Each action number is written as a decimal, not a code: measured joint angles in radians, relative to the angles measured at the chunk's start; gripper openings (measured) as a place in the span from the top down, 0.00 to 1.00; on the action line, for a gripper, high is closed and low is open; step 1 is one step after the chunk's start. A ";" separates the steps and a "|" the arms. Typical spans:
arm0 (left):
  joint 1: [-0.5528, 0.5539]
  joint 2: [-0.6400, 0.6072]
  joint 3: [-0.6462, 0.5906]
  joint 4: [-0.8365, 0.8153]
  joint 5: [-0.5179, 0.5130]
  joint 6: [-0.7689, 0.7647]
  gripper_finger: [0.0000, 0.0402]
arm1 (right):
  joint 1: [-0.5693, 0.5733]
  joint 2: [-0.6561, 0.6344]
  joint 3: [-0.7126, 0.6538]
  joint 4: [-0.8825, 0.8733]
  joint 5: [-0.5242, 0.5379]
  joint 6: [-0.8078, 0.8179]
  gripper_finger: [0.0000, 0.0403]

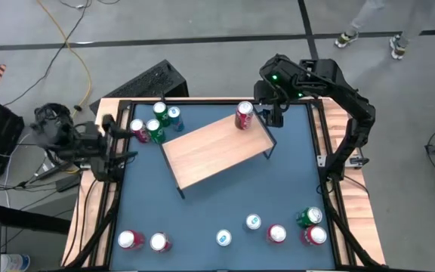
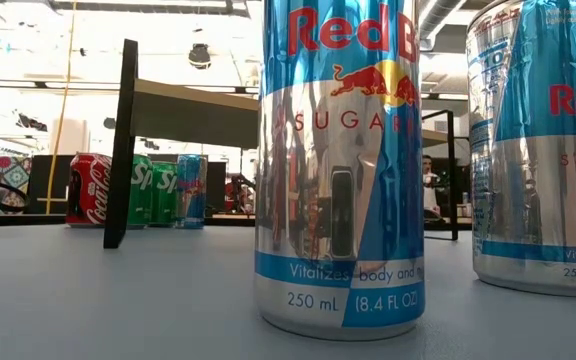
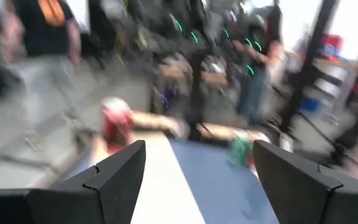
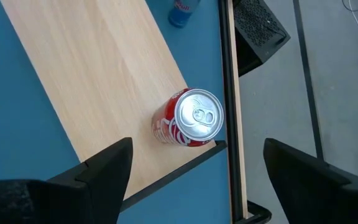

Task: Place canned beverage on shelf
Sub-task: Put the top red white soda can on the shelf aligned with the other red white soda can

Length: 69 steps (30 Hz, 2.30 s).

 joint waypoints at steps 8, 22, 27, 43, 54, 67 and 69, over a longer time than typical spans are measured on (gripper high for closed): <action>0.138 0.090 0.159 -0.400 -0.061 -0.349 0.29 | 0.002 0.000 0.000 0.000 -0.001 0.009 0.15; 0.647 0.324 0.385 -0.773 0.316 -0.374 0.29 | 0.002 0.001 0.000 0.000 -0.002 0.027 0.15; 0.815 0.398 0.378 -0.600 0.644 -0.199 0.29 | 0.002 0.001 0.000 0.000 -0.002 0.027 0.15; 1.199 0.441 0.374 -0.578 0.777 0.070 0.29 | 0.002 0.002 0.000 0.000 -0.003 0.034 0.15; 1.696 0.614 0.374 -0.687 0.958 0.187 0.29 | 0.003 0.002 0.000 0.000 -0.005 0.037 0.15; 1.758 0.798 0.374 -0.909 0.836 0.359 0.29 | 0.003 0.002 0.000 0.000 -0.038 0.037 0.15; 1.753 0.799 0.374 -0.913 0.854 0.402 0.29 | 0.003 0.002 0.000 0.000 -0.053 0.042 0.15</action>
